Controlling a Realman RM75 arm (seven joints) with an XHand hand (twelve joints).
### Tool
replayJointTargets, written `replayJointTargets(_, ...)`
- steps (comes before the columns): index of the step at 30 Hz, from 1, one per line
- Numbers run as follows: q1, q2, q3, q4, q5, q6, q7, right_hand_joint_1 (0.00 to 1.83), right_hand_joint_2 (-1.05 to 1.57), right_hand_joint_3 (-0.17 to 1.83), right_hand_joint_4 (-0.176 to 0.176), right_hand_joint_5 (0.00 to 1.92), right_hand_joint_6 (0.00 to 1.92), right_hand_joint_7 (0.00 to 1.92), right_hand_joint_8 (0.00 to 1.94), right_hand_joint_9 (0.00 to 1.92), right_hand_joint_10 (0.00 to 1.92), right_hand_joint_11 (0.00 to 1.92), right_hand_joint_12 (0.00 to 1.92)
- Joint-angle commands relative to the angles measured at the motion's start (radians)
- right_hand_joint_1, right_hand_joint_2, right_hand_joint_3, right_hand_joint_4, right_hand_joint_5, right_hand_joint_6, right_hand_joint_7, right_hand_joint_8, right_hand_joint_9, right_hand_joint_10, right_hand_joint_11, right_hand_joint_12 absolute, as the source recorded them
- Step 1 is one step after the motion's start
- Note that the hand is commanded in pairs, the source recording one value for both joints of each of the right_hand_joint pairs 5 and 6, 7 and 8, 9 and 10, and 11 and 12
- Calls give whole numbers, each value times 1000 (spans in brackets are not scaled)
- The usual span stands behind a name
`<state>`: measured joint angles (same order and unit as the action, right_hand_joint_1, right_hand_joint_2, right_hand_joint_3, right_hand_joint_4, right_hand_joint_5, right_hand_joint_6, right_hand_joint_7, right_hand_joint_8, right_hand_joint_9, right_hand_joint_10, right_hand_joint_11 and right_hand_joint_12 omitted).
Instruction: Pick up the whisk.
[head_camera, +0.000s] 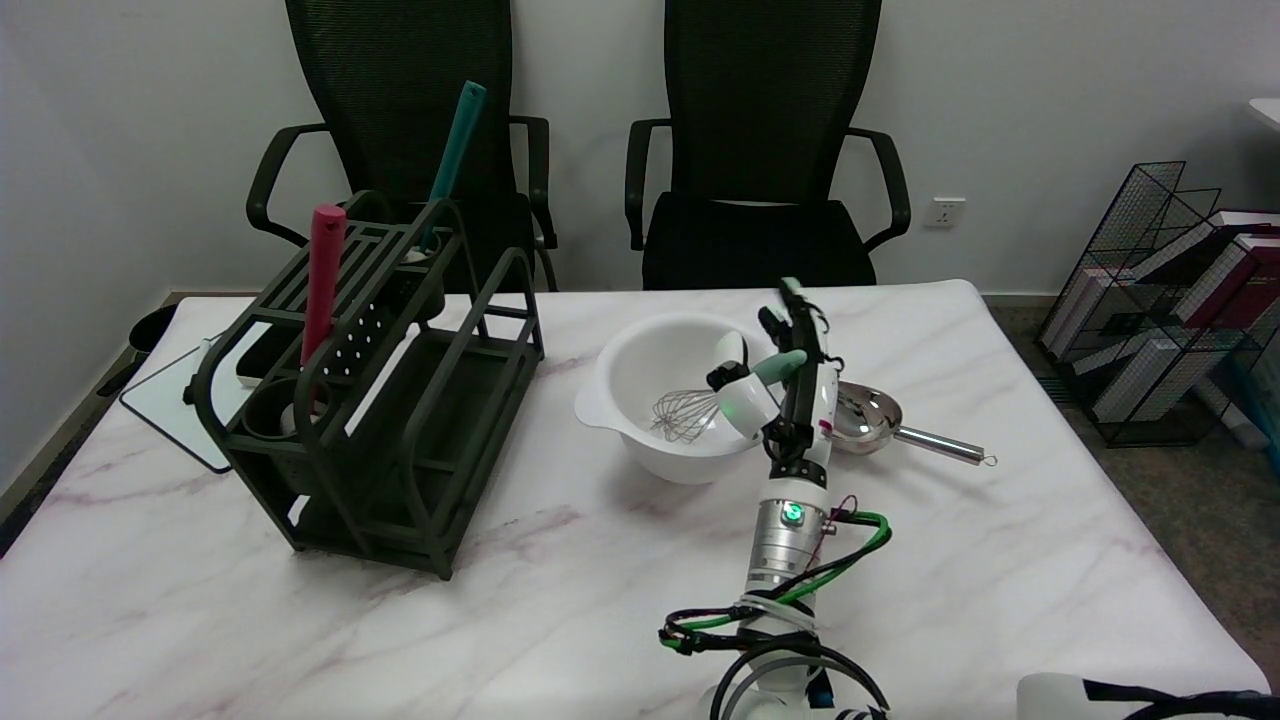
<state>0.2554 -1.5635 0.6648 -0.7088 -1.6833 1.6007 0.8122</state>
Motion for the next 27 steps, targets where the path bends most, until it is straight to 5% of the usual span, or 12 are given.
replayJointTargets(1, 20, 59, -8, -60, -3, -38, 24, 939, 759, 997, 0, 868, 868, 411, 411, 506, 506, 355, 355)
replayJointTargets(22, 27, 102, -8, -127, -5, -96, 65, 968, 736, 1035, 0, 1018, 1018, 533, 533, 598, 598, 441, 441)
replayJointTargets(27, 27, 103, -8, -127, -1, -98, 93, 978, 796, 1015, 0, 1072, 1072, 1009, 1009, 883, 883, 798, 798)
